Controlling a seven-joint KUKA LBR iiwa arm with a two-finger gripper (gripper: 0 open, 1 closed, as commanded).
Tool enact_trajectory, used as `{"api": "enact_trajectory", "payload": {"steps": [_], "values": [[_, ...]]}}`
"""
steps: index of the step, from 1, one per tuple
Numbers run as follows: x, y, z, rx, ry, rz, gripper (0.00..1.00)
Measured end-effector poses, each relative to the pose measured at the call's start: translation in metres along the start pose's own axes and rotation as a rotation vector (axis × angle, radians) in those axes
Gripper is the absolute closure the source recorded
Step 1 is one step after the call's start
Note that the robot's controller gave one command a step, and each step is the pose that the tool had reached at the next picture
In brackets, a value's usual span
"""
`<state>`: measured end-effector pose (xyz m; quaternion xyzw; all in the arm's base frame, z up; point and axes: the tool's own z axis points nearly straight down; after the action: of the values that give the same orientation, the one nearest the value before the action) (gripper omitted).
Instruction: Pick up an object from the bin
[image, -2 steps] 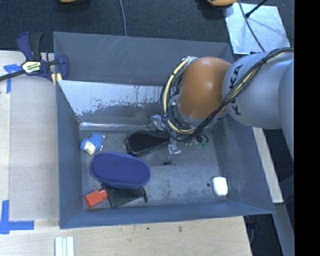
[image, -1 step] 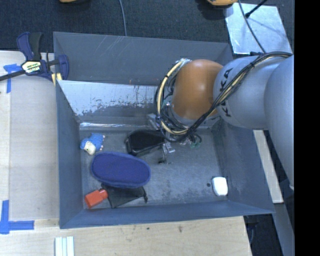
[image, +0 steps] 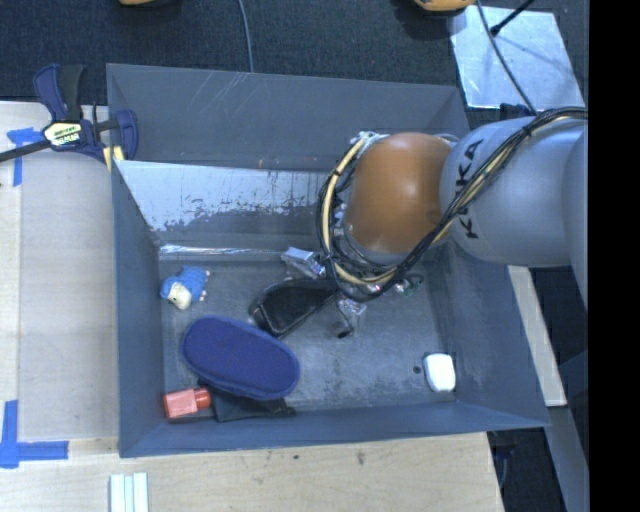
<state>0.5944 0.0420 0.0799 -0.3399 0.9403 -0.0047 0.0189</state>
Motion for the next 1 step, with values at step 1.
{"api": "enact_trajectory", "payload": {"steps": [1], "values": [[-0.0043, -0.0001, -0.0037, 0.003, -0.013, 0.001, 1.00]]}}
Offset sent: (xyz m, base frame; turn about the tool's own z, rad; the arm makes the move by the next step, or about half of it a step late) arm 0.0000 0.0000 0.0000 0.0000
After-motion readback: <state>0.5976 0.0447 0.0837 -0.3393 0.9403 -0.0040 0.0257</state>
